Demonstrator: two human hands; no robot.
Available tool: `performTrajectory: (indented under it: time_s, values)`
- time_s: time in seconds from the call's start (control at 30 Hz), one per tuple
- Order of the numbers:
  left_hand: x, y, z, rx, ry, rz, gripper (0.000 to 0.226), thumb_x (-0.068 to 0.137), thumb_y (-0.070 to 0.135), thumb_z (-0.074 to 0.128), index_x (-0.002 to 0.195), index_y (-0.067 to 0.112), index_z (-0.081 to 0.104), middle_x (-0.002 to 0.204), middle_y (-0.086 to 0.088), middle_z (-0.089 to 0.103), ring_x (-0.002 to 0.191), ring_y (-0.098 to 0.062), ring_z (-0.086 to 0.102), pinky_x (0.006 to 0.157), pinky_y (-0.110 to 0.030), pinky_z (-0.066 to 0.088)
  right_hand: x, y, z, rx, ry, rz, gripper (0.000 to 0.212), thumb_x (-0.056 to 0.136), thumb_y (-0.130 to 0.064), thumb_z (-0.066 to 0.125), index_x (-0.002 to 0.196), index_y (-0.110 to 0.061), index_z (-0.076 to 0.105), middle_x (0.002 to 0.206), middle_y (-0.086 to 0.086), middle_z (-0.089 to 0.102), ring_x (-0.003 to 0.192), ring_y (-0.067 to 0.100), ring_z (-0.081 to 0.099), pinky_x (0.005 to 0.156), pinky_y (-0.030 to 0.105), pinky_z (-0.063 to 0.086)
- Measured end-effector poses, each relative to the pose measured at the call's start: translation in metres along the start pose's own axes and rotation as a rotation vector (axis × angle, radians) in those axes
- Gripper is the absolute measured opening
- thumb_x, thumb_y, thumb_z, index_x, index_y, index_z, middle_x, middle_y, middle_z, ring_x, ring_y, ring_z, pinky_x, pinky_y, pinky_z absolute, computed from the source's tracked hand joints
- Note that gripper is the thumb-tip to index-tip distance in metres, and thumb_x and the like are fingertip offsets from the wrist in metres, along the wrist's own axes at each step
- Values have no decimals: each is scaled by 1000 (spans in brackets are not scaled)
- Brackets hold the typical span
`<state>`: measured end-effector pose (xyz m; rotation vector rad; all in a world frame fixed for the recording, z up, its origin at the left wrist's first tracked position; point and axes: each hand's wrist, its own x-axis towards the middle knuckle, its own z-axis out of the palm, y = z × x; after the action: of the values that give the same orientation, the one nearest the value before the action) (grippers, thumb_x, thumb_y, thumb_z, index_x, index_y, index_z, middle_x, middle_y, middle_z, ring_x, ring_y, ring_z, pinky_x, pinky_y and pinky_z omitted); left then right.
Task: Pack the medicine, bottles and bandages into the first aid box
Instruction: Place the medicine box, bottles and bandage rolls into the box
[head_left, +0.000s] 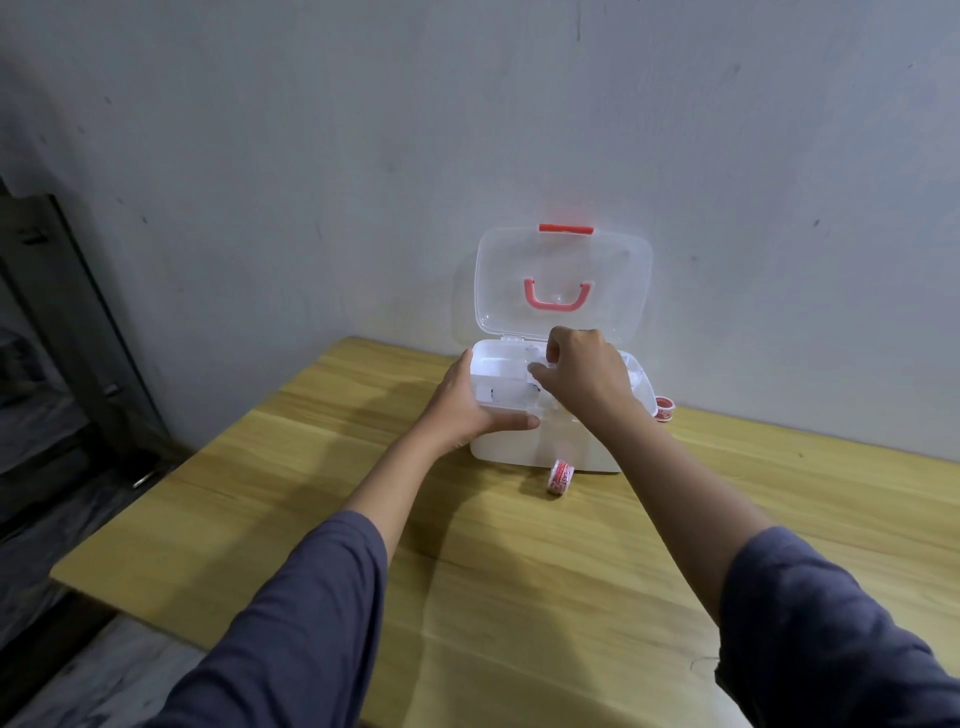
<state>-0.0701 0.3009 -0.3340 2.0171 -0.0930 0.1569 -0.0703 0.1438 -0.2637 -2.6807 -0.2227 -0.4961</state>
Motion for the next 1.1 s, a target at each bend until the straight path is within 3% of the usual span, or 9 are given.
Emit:
performTrajectory:
  time_s: [0.1, 0.3, 0.43, 0.6, 0.73, 0.9, 1.0, 1.1]
  values:
    - [-1, 2, 1, 10, -15, 5, 128, 33, 62, 91, 147, 32, 41, 145, 6, 52, 133, -18, 51, 108, -43, 48, 1, 5, 1, 68, -42, 26, 23, 79, -30, 60, 89, -9, 65, 94, 15, 68, 85, 33, 62, 69, 34, 48]
    - [0, 4, -2, -3, -19, 29, 121, 33, 60, 91, 142, 32, 45, 139, 4, 56, 128, -19, 55, 104, -46, 52, -4, 9, -15, 226, -126, -104, 19, 81, -15, 62, 96, -7, 70, 97, 10, 72, 92, 23, 65, 85, 34, 52]
    - [1, 5, -4, -8, -20, 41, 121, 34, 61, 92, 142, 33, 45, 139, 5, 56, 128, -19, 55, 104, -46, 52, -11, 10, -21, 272, -167, -202, 17, 79, -10, 66, 95, -7, 71, 96, 8, 73, 90, 20, 66, 81, 25, 50]
    - [1, 1, -3, -14, -11, 38, 117, 33, 59, 93, 138, 34, 47, 136, 6, 58, 125, -16, 58, 104, -44, 53, -12, 11, -15, 112, -227, -263, 16, 73, -3, 65, 87, -4, 73, 91, 10, 72, 88, 24, 65, 82, 34, 52]
    - [2, 1, -6, -22, -13, 41, 116, 33, 58, 93, 137, 33, 47, 135, 6, 58, 124, -16, 58, 103, -45, 53, -8, 8, -12, 114, -222, -261, 17, 75, -6, 66, 90, -6, 73, 94, 8, 72, 90, 21, 65, 80, 28, 51]
    - [2, 0, -13, 2, -2, 40, 120, 33, 59, 90, 141, 30, 46, 137, 4, 56, 126, -18, 56, 103, -41, 51, -14, 9, -10, 193, -57, -277, 21, 81, -11, 63, 101, -10, 70, 102, 7, 69, 94, 19, 63, 77, 14, 42]
    - [4, -2, -17, 5, 4, 38, 122, 33, 59, 89, 142, 27, 45, 139, 3, 55, 126, -18, 55, 103, -38, 51, -32, 16, -12, 367, 156, -262, 17, 80, -6, 63, 94, -8, 70, 95, 5, 69, 83, 12, 60, 73, 1, 38]
    - [5, -6, -24, 10, 25, 40, 117, 37, 58, 90, 141, 29, 46, 138, 4, 56, 126, -17, 56, 105, -40, 51, -60, 23, 1, 435, 286, -291, 10, 78, -2, 63, 84, -7, 70, 84, 7, 70, 74, 3, 55, 73, 3, 40]
